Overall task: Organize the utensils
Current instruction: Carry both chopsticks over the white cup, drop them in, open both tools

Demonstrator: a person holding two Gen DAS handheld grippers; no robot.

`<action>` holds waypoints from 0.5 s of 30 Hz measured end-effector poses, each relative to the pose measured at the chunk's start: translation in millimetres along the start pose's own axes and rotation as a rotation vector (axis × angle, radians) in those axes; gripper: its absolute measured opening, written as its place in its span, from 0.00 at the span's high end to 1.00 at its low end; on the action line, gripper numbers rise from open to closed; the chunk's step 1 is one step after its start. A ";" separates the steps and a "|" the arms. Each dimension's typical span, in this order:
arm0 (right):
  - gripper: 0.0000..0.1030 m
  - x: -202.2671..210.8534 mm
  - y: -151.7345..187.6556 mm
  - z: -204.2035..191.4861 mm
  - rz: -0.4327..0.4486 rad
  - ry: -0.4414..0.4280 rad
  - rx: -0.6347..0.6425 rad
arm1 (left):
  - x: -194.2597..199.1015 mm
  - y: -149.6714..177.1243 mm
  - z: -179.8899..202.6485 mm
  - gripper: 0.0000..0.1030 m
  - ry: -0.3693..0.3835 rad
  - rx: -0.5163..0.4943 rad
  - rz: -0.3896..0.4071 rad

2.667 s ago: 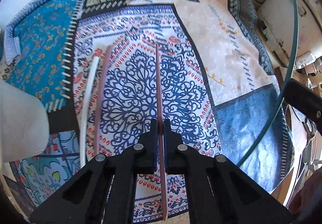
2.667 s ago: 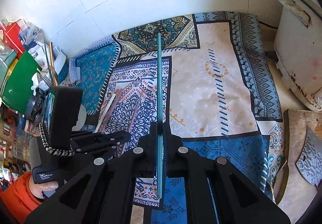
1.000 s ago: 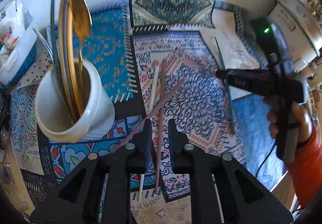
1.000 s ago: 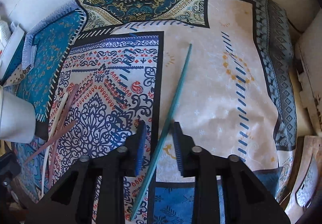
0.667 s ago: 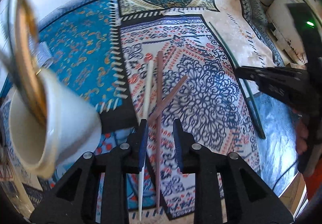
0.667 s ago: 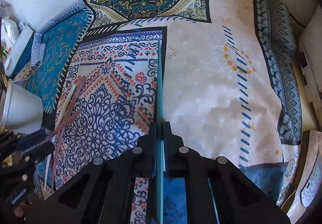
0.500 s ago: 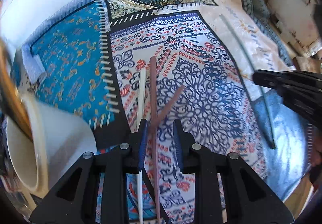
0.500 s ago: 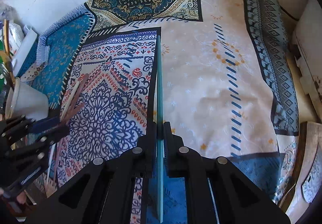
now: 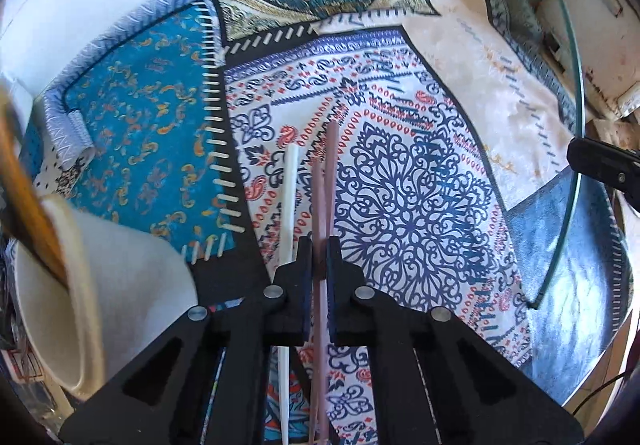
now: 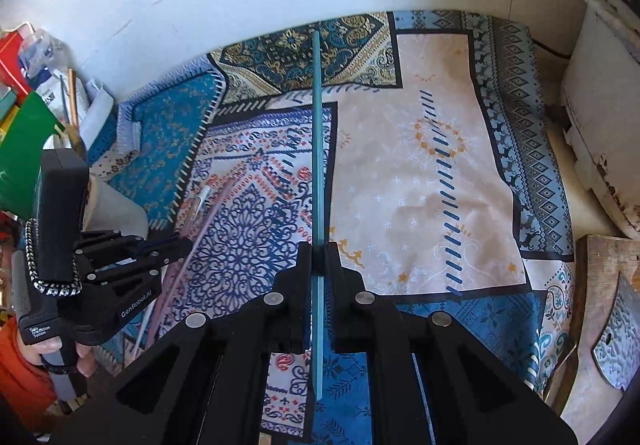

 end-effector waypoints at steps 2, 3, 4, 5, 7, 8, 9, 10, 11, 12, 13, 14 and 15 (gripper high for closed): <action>0.95 3.9 -3.6 -6.2 0.013 -0.006 0.004 | 9.2 1.1 -5.4 0.96 0.022 0.025 0.012; 0.95 8.3 -5.2 -9.3 0.022 -0.008 0.007 | 15.1 2.3 -7.8 0.96 0.028 0.033 0.019; 0.95 9.2 -6.9 -13.0 0.028 -0.010 0.009 | 21.9 3.0 -10.7 0.96 0.037 0.042 0.031; 0.95 13.1 -8.8 -16.9 0.037 -0.014 0.013 | 27.7 4.5 -11.0 0.96 0.044 0.050 0.041; 0.95 20.7 -13.1 -25.6 0.057 -0.021 0.022 | 42.2 7.2 -13.9 0.96 0.059 0.065 0.067; 0.95 23.9 -15.0 -29.4 0.066 -0.023 0.027 | 50.1 10.9 -12.4 0.96 0.063 0.072 0.081; 0.95 27.1 -16.7 -33.6 0.074 -0.025 0.032 | 58.4 12.3 -12.4 0.96 0.070 0.078 0.097; 0.95 32.4 -19.5 -39.1 0.087 -0.028 0.039 | 67.2 12.3 -13.9 0.96 0.071 0.083 0.117; 0.95 35.8 -21.2 -43.1 0.096 -0.030 0.044 | 72.0 12.5 -18.1 0.96 0.071 0.086 0.133; 0.95 41.2 -24.3 -49.3 0.108 -0.035 0.052 | 80.9 13.3 -18.4 0.96 0.072 0.090 0.152; 0.95 45.5 -27.0 -55.1 0.119 -0.039 0.059 | 89.0 12.5 -20.0 0.96 0.073 0.095 0.170; 0.95 49.6 -30.2 -60.8 0.130 -0.042 0.067 | 99.5 12.7 -23.3 0.96 0.074 0.103 0.192; 0.95 52.9 -32.9 -65.5 0.141 -0.044 0.075 | 107.5 12.6 -25.8 0.96 0.079 0.110 0.210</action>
Point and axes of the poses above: each gripper's, at about its wrist camera, not at the fingertips, and x roughly against the way its jaws point, z to its right, y to its underside, the point moved 8 cm from there along -x, roughly the way its jaws point, and after that the axes turned 5 degrees about x, right-handed, at the moved point
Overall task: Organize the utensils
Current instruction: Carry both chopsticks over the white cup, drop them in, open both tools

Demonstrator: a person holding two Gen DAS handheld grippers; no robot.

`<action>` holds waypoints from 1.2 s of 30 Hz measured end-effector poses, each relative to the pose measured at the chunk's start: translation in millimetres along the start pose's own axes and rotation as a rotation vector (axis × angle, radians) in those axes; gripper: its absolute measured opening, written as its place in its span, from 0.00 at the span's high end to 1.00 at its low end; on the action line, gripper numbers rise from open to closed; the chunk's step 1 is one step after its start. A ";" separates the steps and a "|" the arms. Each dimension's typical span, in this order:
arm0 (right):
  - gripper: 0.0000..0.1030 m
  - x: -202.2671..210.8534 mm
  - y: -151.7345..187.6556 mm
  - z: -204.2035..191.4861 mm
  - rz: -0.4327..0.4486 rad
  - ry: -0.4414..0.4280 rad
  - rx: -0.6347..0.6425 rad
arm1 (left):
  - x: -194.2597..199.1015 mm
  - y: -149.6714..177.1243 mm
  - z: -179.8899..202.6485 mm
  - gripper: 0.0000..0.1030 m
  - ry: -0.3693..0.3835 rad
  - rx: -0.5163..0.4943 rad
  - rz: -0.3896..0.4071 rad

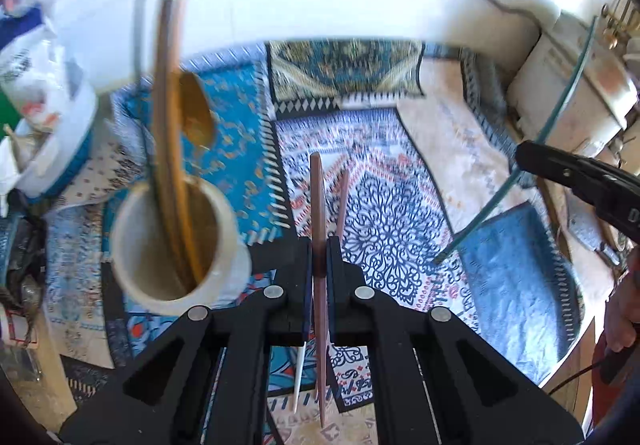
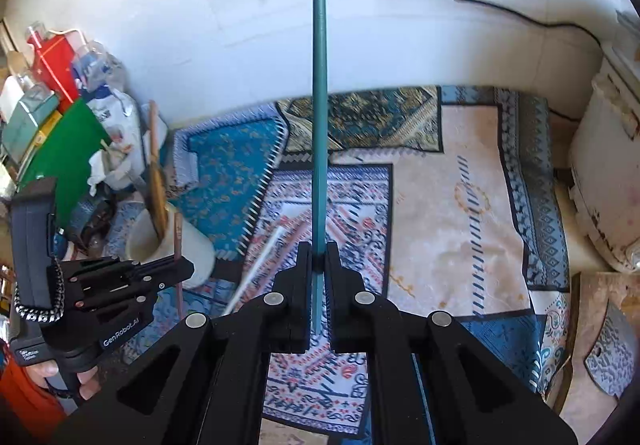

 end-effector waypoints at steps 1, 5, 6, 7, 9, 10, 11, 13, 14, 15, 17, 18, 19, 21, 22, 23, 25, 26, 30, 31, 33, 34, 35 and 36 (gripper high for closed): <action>0.95 2.8 -3.1 -5.2 0.009 -0.002 0.008 | 9.1 -2.8 -2.5 0.96 0.004 0.008 0.019; 0.95 14.9 -19.4 -29.0 0.049 -0.016 0.043 | 43.7 -13.7 -13.0 0.96 0.018 0.035 0.095; 0.95 17.7 -23.6 -35.4 0.059 -0.022 0.052 | 52.1 -15.6 -15.7 0.96 0.022 0.040 0.114; 0.95 20.8 -27.6 -41.5 0.070 -0.025 0.060 | 61.5 -19.3 -18.6 0.96 0.023 0.044 0.136; 0.95 26.6 -35.2 -53.8 0.089 -0.034 0.078 | 76.5 -25.1 -24.0 0.96 0.022 0.048 0.172; 0.95 28.5 -37.8 -58.5 0.098 -0.038 0.084 | 85.6 -29.6 -27.8 0.96 0.022 0.054 0.195; 0.95 31.6 -42.6 -66.3 0.109 -0.044 0.096 | 91.7 -33.0 -30.4 0.96 0.020 0.058 0.211; 0.95 35.0 -48.2 -76.4 0.125 -0.050 0.110 | 106.5 -40.1 -37.3 0.96 0.017 0.066 0.247; 0.95 36.9 -52.2 -84.1 0.133 -0.058 0.119 | 113.2 -43.6 -41.3 0.96 0.015 0.068 0.262; 0.95 38.0 -55.6 -89.6 0.141 -0.061 0.125 | 120.0 -47.0 -46.0 0.96 0.011 0.070 0.277; 0.95 39.5 -61.6 -99.8 0.154 -0.066 0.140 | 128.2 -54.1 -52.7 0.96 0.004 0.073 0.303; 0.95 40.8 -64.7 -105.1 0.161 -0.071 0.145 | 133.1 -56.7 -57.1 0.96 0.000 0.076 0.316; 0.95 41.6 -67.3 -110.5 0.167 -0.077 0.150 | 137.2 -60.0 -61.1 0.96 -0.002 0.079 0.325; 0.95 42.6 -71.1 -119.2 0.177 -0.083 0.158 | 146.9 -67.6 -69.9 0.96 -0.006 0.088 0.347; 0.95 42.6 -73.4 -124.7 0.181 -0.088 0.161 | 150.3 -70.3 -73.5 0.96 -0.009 0.092 0.355; 0.95 41.9 -75.4 -129.0 0.184 -0.093 0.164 | 153.3 -73.3 -77.8 0.96 -0.011 0.096 0.364; 0.95 40.4 -77.1 -136.6 0.187 -0.102 0.167 | 159.3 -79.0 -84.8 0.96 -0.019 0.098 0.382; 0.95 38.6 -78.4 -141.3 0.186 -0.108 0.168 | 162.5 -82.5 -88.7 0.96 -0.026 0.100 0.393; 0.95 29.9 -80.2 -156.6 0.181 -0.118 0.176 | 167.8 -92.1 -98.0 0.96 -0.023 0.108 0.418; 0.95 28.0 -80.3 -158.7 0.179 -0.119 0.177 | 167.2 -94.4 -100.4 0.96 -0.025 0.109 0.422; 0.95 19.3 -79.1 -162.6 0.168 -0.113 0.177 | 164.4 -97.7 -104.0 0.96 -0.024 0.110 0.420; 0.95 15.7 -78.3 -163.6 0.160 -0.111 0.175 | 161.8 -98.9 -105.2 0.96 -0.019 0.111 0.415; 0.95 8.4 -76.3 -164.1 0.146 -0.106 0.169 | 157.8 -99.9 -106.6 0.96 -0.016 0.110 0.410; 0.95 2.2 -74.6 -164.8 0.133 -0.102 0.167 | 153.3 -100.7 -108.3 0.96 -0.020 0.108 0.406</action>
Point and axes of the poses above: each gripper's, at about its wrist camera, not at the fingertips, and x roughly against the way its jaws point, z to its right, y to its underside, the point moved 8 cm from there along -x, roughly the way its jaws point, and after that the axes turned 5 degrees about x, right-handed, at the moved point
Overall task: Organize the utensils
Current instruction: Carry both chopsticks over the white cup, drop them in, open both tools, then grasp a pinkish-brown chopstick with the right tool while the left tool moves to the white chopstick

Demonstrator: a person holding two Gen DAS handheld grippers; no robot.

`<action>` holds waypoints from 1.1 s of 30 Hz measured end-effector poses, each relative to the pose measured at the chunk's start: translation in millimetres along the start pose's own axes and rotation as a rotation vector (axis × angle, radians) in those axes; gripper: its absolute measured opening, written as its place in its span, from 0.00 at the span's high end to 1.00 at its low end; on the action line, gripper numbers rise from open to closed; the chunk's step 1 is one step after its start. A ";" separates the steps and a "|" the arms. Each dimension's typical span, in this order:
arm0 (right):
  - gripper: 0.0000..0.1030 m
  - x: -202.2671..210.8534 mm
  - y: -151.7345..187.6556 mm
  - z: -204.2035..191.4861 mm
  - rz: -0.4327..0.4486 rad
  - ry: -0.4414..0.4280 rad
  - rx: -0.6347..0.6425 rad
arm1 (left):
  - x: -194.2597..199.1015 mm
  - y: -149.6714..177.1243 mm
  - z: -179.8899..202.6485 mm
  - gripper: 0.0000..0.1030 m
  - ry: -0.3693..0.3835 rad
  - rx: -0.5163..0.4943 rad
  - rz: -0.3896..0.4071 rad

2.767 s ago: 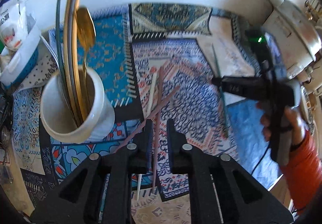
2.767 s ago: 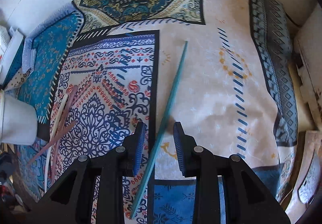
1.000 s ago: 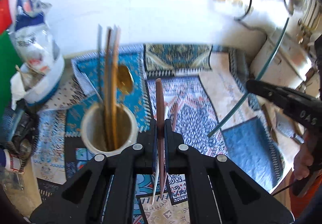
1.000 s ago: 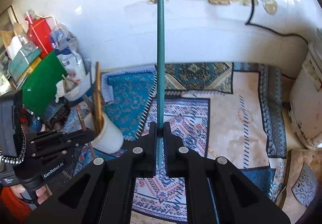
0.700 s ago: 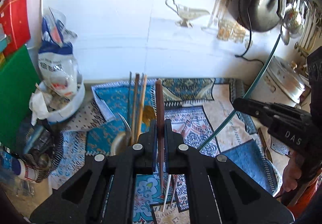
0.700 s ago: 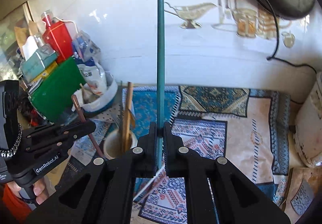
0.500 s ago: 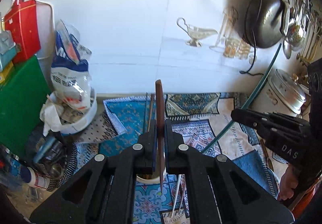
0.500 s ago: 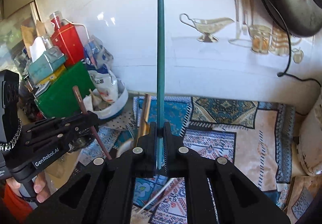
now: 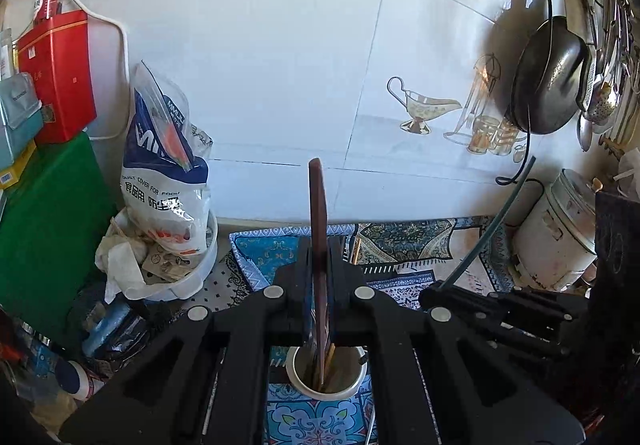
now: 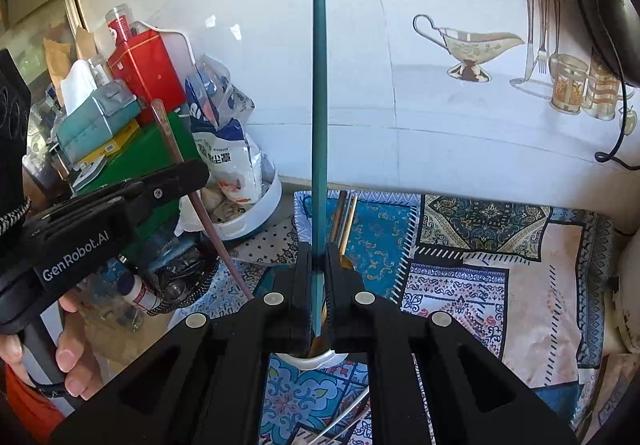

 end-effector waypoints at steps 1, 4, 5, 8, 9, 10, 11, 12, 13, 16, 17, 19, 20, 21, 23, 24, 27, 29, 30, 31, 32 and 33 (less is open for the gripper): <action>0.95 -6.2 3.0 0.3 -0.014 0.004 -0.004 | -5.1 2.1 -1.5 0.96 -0.005 -0.004 -0.007; 0.95 -23.8 14.5 1.8 -0.058 0.017 -0.015 | -23.7 12.4 -5.8 0.96 -0.007 -0.009 -0.040; 0.95 -31.7 20.2 3.0 -0.079 0.020 -0.021 | -29.1 16.5 -7.3 0.96 -0.006 -0.009 -0.053; 0.95 -48.3 34.7 5.5 -0.129 0.029 -0.033 | -45.2 30.6 -12.3 0.96 0.000 0.000 -0.099; 0.95 -53.8 40.1 6.0 -0.148 0.033 -0.035 | -49.1 34.8 -13.2 0.96 0.002 0.002 -0.112; 0.95 -57.7 44.6 6.2 -0.163 0.038 -0.036 | -52.8 39.4 -14.3 0.96 0.004 0.002 -0.126; 0.95 -61.2 48.1 5.8 -0.178 0.040 -0.037 | -56.9 44.7 -15.5 0.96 0.004 0.001 -0.142; 0.95 -64.5 50.1 6.6 -0.189 0.041 -0.040 | -59.6 48.7 -16.1 0.96 0.003 -0.001 -0.155; 0.95 -67.5 53.2 7.1 -0.203 0.041 -0.044 | -61.6 51.5 -16.7 0.96 0.004 -0.003 -0.165; 0.95 -74.0 60.0 9.0 -0.234 0.061 -0.045 | -66.5 59.2 -18.3 0.96 0.011 -0.004 -0.196; 0.95 -74.8 61.7 9.4 -0.242 0.067 -0.045 | -67.3 61.8 -18.6 0.96 0.015 -0.002 -0.208; 0.95 -74.8 62.9 10.0 -0.251 0.070 -0.052 | -67.4 64.8 -19.2 0.96 0.015 -0.001 -0.218; 0.95 -72.9 63.0 10.0 -0.251 0.070 -0.055 | -66.5 65.3 -18.9 0.96 0.016 -0.001 -0.220; 0.95 -72.3 63.0 10.3 -0.254 0.070 -0.053 | -65.5 65.6 -18.7 0.96 0.016 -0.001 -0.221; 0.93 -70.3 63.1 10.8 -0.260 0.077 -0.041 | -62.7 64.9 -18.3 0.96 0.016 -0.004 -0.220; 0.91 -69.4 62.8 10.4 -0.262 0.082 -0.037 | -61.5 64.5 -17.6 0.96 0.017 -0.007 -0.220; 0.81 -62.4 61.5 11.4 -0.256 0.086 -0.028 | -57.1 64.3 -14.5 0.94 0.016 -0.014 -0.223; 0.75 -55.2 59.4 14.0 -0.241 0.101 -0.023 | -53.7 63.5 -12.8 0.91 0.018 -0.015 -0.221; 0.74 -51.6 58.6 15.5 -0.236 0.106 -0.020 | -51.5 63.1 -11.8 0.86 0.016 -0.016 -0.218; 0.72 -49.4 58.2 17.1 -0.233 0.111 -0.019 | -49.2 62.7 -10.7 0.81 0.014 -0.016 -0.215; 0.71 -45.3 57.5 19.4 -0.227 0.118 -0.018 | -47.4 62.4 -10.1 0.78 0.013 -0.017 -0.212; 0.70 -43.4 58.0 22.6 -0.224 0.124 -0.018 | -44.7 61.9 -9.1 0.74 0.010 -0.018 -0.206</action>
Point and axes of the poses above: each gripper's, at about its wrist camera, not at the fingertips, and x roughly against the way its jaws point, z to its right, y to its underside, the point moved 8 cm from there along -x, roughly the way its jaws point, and after that the axes turned 5 degrees about x, right-handed, at the moved point
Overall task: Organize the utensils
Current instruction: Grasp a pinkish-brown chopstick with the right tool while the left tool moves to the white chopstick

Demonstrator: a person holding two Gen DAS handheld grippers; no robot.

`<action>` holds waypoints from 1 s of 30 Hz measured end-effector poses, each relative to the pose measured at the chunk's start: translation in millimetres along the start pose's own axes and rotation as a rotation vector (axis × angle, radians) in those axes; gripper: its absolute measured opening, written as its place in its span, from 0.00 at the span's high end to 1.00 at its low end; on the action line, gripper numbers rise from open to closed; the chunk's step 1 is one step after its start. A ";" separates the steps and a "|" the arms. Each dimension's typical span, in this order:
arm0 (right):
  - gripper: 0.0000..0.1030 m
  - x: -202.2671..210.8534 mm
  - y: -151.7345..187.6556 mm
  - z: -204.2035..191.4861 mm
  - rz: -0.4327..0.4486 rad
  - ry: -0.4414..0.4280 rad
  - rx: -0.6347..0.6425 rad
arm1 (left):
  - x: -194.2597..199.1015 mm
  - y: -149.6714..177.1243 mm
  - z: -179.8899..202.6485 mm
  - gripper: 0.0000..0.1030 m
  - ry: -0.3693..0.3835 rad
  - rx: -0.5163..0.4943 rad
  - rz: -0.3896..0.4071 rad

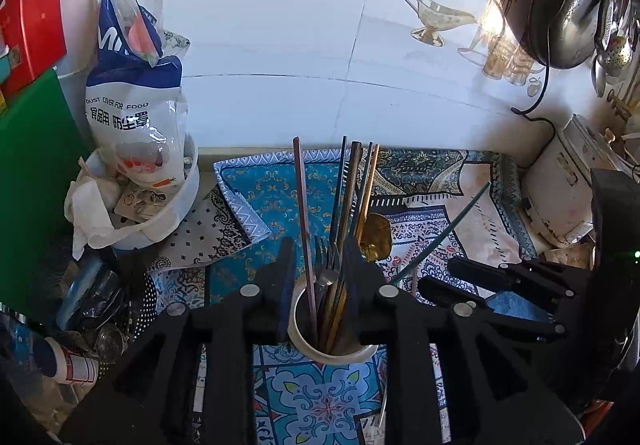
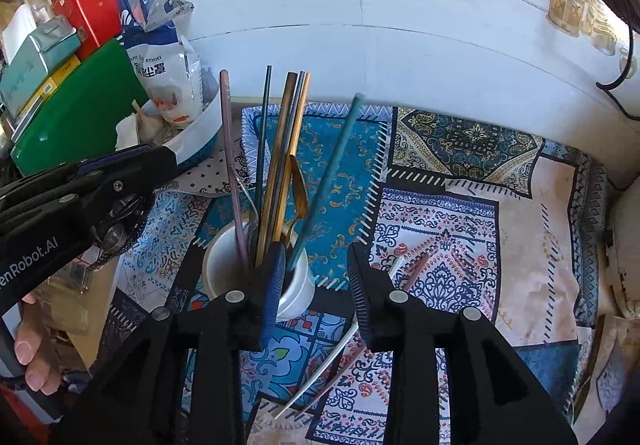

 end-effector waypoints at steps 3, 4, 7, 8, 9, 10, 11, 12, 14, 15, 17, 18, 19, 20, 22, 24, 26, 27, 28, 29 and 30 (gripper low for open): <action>0.67 4.8 2.7 10.3 0.005 0.023 -0.002 | 5.8 1.6 2.1 0.71 -0.004 -0.005 0.009; 0.67 5.9 4.3 13.6 0.005 0.031 -0.004 | 7.7 2.8 3.0 0.70 -0.006 -0.008 0.011; 0.67 7.0 10.7 23.8 -0.004 0.045 -0.008 | 11.1 8.4 4.6 0.64 -0.012 -0.012 0.010; 0.66 6.5 13.9 27.2 -0.009 0.049 -0.010 | 11.4 11.7 4.9 0.63 -0.015 -0.012 0.006; 0.66 5.8 17.0 30.6 -0.015 0.052 -0.013 | 11.0 15.2 4.8 0.61 -0.017 -0.011 0.001; 0.65 5.0 20.4 34.1 -0.022 0.055 -0.016 | 9.8 19.1 4.4 0.60 -0.022 -0.008 -0.006; 0.64 2.2 25.5 39.1 -0.034 0.058 -0.024 | 8.5 23.4 4.1 0.60 -0.027 -0.006 -0.013; 0.64 -0.5 30.2 42.5 -0.046 0.057 -0.031 | 6.6 28.6 3.6 0.59 -0.034 -0.004 -0.022; 0.64 -9.1 41.3 50.5 -0.081 0.058 -0.045 | 1.9 39.5 2.2 0.59 -0.044 0.004 -0.043; 0.64 -14.0 47.3 54.3 -0.099 0.059 -0.051 | -0.2 44.1 2.0 0.59 -0.047 0.009 -0.054; 0.64 -27.0 60.7 60.1 -0.142 0.061 -0.061 | -6.4 57.8 0.0 0.59 -0.054 0.021 -0.083; 0.64 -32.3 67.1 62.0 -0.163 0.057 -0.070 | -9.8 65.7 -1.2 0.59 -0.059 0.027 -0.099; 0.64 -41.6 75.5 63.4 -0.194 0.044 -0.082 | -12.1 71.5 -2.0 0.59 -0.063 0.030 -0.111; 0.64 -48.5 82.5 64.2 -0.216 0.034 -0.091 | -15.7 80.4 -3.0 0.59 -0.065 0.038 -0.128; 0.64 -62.3 94.1 62.6 -0.257 0.016 -0.104 | -22.4 96.0 -5.0 0.59 -0.065 0.050 -0.161; 0.64 -73.2 102.8 59.5 -0.286 -0.005 -0.113 | -28.7 110.5 -6.1 0.59 -0.074 0.061 -0.188; 0.64 -83.9 108.8 52.8 -0.309 -0.025 -0.111 | -36.6 126.4 -7.7 0.59 -0.086 0.070 -0.223; 0.64 -86.9 109.9 50.1 -0.313 -0.027 -0.108 | -38.9 132.6 -8.1 0.59 -0.089 0.076 -0.237; 0.64 -90.5 110.8 46.3 -0.315 -0.028 -0.100 | -41.6 138.5 -7.6 0.59 -0.089 0.079 -0.251; 0.64 -92.6 110.8 43.6 -0.313 -0.027 -0.092 | -43.7 143.5 -6.8 0.59 -0.090 0.079 -0.261; 0.64 -94.4 111.0 41.3 -0.310 -0.022 -0.083 | -45.8 148.9 -5.5 0.59 -0.093 0.076 -0.271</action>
Point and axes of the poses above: each gripper's, at about its wrist camera, not at the fingertips, and x roughly against the way its jaws point, z to its right, y to its underside, the point moved 8 cm from there along -x, roughly the way its jaws point, and after that the axes turned 5 degrees about x, right-handed, at the moved point
